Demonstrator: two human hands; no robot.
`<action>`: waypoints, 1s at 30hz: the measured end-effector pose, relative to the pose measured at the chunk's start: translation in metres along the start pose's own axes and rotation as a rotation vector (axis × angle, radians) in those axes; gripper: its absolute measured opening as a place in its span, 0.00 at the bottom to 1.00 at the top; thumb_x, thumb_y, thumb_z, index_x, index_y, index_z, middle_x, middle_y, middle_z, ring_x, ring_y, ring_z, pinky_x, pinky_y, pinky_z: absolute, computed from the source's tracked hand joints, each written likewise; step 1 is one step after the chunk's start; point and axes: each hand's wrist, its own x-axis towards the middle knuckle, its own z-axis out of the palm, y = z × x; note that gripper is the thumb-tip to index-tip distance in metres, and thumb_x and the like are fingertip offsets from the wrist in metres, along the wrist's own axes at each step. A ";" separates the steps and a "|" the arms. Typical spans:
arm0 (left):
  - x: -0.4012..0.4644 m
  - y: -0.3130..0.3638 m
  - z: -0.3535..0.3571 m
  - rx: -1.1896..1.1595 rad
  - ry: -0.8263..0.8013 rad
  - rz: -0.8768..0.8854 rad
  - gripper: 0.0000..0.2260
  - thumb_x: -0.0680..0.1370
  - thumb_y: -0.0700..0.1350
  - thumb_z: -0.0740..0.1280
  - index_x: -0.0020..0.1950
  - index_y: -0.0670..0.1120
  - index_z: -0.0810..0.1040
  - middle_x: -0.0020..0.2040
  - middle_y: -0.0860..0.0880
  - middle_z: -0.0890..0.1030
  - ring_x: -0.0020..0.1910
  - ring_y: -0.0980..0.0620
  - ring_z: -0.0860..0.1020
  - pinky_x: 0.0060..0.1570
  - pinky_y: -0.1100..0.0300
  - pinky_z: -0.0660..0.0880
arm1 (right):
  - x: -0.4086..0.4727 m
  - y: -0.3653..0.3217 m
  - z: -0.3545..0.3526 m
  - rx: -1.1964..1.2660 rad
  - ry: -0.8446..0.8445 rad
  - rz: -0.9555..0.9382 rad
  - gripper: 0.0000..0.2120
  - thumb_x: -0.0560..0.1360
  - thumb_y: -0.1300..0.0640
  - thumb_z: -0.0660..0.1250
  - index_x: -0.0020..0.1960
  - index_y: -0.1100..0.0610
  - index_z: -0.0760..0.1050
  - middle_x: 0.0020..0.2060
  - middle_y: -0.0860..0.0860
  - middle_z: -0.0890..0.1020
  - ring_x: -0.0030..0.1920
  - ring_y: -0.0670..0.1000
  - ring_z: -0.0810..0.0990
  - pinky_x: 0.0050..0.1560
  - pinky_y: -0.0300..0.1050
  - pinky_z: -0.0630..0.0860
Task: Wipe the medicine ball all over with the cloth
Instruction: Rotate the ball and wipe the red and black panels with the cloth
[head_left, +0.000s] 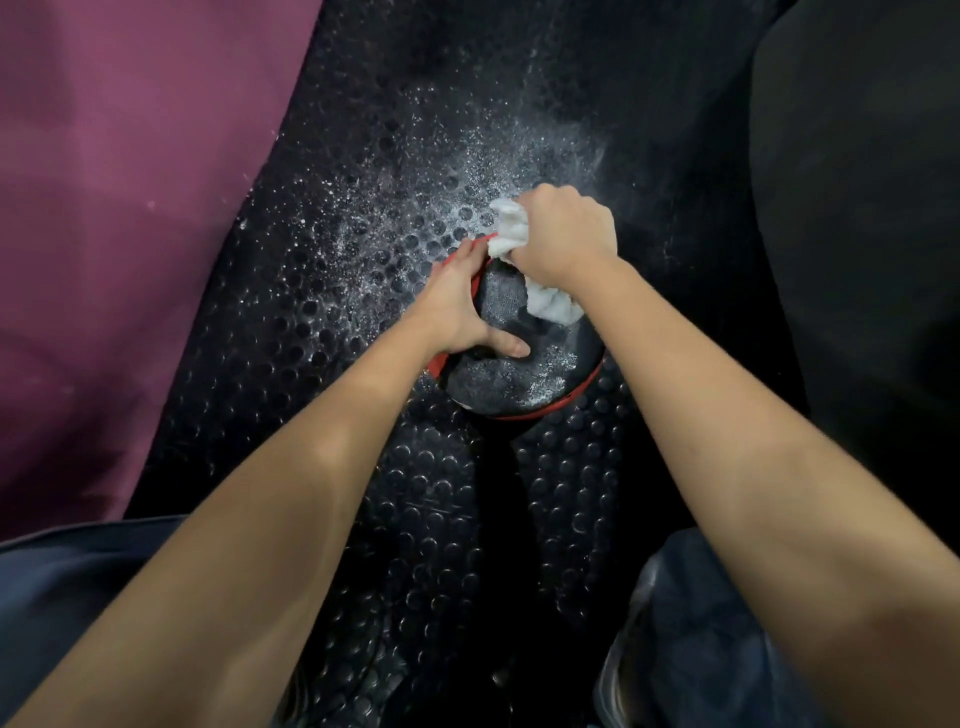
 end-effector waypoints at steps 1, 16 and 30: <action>0.000 0.000 0.001 -0.002 0.006 -0.005 0.63 0.56 0.52 0.83 0.80 0.46 0.47 0.80 0.49 0.47 0.79 0.45 0.47 0.76 0.45 0.52 | -0.001 -0.001 0.001 0.004 0.002 0.009 0.11 0.73 0.59 0.65 0.56 0.57 0.73 0.52 0.56 0.79 0.53 0.60 0.78 0.44 0.45 0.66; -0.010 -0.003 0.001 -0.054 0.005 -0.032 0.63 0.57 0.52 0.83 0.80 0.45 0.45 0.80 0.47 0.51 0.78 0.45 0.52 0.75 0.45 0.55 | -0.012 -0.013 0.007 -0.006 -0.003 -0.048 0.11 0.72 0.62 0.64 0.54 0.57 0.73 0.50 0.55 0.79 0.50 0.58 0.78 0.42 0.46 0.66; -0.013 0.008 0.015 -0.031 0.085 -0.010 0.66 0.45 0.65 0.81 0.77 0.44 0.58 0.76 0.46 0.62 0.76 0.41 0.57 0.72 0.39 0.61 | -0.010 -0.008 0.003 -0.079 0.035 -0.040 0.13 0.72 0.63 0.62 0.56 0.59 0.73 0.52 0.58 0.79 0.52 0.61 0.78 0.43 0.47 0.67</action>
